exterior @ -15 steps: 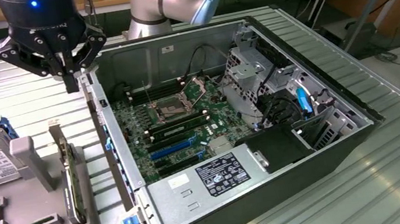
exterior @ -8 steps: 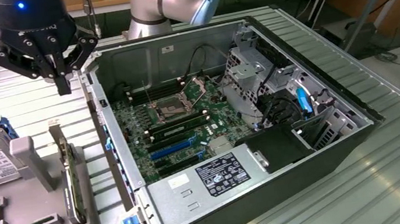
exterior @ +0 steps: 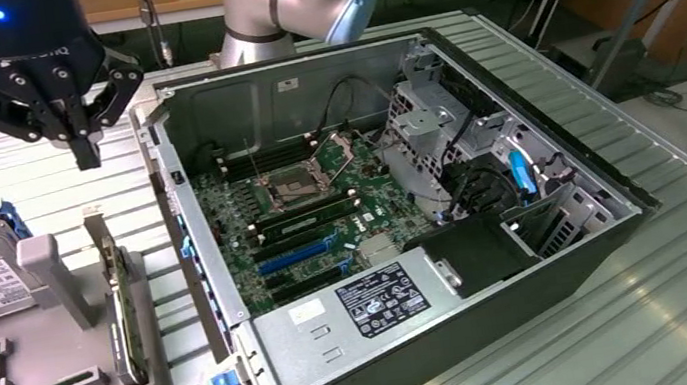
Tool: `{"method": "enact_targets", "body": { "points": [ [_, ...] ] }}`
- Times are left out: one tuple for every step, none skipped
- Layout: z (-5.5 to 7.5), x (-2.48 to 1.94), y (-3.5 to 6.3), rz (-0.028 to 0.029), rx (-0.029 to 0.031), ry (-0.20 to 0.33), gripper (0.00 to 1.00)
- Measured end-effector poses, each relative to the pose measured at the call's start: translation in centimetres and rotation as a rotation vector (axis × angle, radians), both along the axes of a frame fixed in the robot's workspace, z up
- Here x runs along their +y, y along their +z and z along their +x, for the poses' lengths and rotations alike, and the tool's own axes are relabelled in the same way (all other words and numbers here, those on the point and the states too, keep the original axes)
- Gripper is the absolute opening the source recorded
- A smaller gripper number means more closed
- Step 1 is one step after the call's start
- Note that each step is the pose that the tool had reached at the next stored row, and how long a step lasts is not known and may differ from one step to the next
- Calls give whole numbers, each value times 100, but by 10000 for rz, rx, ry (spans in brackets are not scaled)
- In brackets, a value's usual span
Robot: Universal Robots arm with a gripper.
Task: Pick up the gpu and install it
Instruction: 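Reach for the gpu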
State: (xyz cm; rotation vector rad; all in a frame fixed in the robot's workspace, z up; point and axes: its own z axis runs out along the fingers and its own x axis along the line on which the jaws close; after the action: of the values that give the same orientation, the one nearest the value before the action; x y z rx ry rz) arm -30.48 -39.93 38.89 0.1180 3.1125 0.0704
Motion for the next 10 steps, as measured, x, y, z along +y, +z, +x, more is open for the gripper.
{"method": "enact_targets", "body": {
  "points": [
    [-16,0,0,0,0,0,11],
    [-37,0,0,0,0,0,11],
    [-49,0,0,-1,0,0,11],
    [-66,0,-1,0,0,-1,11],
    [-81,0,-1,-1,0,-1,11],
    [-115,0,-1,0,0,-1,11],
    [-146,0,-1,-1,1,0,11],
    [-166,0,-2,0,0,-1,11],
    [-180,0,-2,0,0,0,11],
    [-193,0,-2,0,0,0,11]
  ]
}}
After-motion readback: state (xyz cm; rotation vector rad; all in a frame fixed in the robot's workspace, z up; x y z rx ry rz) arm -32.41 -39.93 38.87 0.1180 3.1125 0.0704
